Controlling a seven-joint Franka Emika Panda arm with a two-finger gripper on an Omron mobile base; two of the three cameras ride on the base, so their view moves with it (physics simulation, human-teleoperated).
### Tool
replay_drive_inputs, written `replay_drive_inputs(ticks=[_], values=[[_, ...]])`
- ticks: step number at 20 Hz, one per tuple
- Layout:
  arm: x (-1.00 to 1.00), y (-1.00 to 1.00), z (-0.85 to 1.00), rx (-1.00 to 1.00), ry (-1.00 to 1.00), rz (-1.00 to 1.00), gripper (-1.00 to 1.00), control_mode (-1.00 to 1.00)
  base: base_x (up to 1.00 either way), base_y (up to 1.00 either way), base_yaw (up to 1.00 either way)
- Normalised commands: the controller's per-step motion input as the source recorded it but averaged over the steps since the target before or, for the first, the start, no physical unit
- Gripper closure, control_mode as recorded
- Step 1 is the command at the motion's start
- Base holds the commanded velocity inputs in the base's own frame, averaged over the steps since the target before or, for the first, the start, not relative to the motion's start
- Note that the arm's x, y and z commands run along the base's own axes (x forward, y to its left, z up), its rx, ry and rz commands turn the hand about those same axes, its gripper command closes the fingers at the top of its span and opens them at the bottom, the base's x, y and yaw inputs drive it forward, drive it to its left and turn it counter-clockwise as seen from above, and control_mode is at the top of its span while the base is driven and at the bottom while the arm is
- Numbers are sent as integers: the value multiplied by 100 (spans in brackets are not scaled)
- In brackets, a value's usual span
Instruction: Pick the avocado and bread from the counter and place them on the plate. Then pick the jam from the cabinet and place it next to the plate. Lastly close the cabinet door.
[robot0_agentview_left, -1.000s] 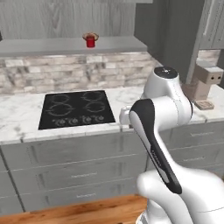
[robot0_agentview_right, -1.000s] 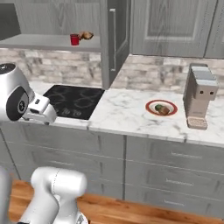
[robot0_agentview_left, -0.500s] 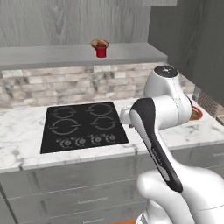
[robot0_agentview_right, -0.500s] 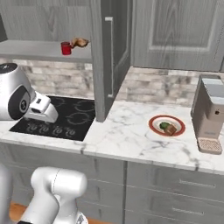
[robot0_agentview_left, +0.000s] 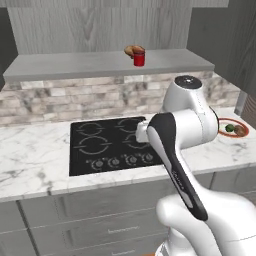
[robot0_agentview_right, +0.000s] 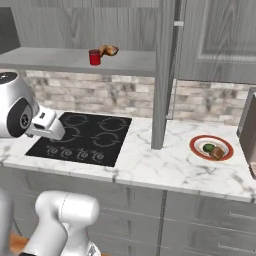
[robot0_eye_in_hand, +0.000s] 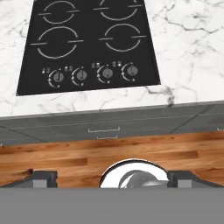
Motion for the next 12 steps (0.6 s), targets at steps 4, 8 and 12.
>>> replay_drive_inputs(ticks=[4, 8, 12], values=[[58, 14, 53, -4, -10, -1, -100, -100, 0, 0, 0], [59, 10, 43, -5, -12, 0, -100, -100, 0, 0, 0], [28, 2, 45, -4, -17, 0, -100, -100, 0, 0, 0]])
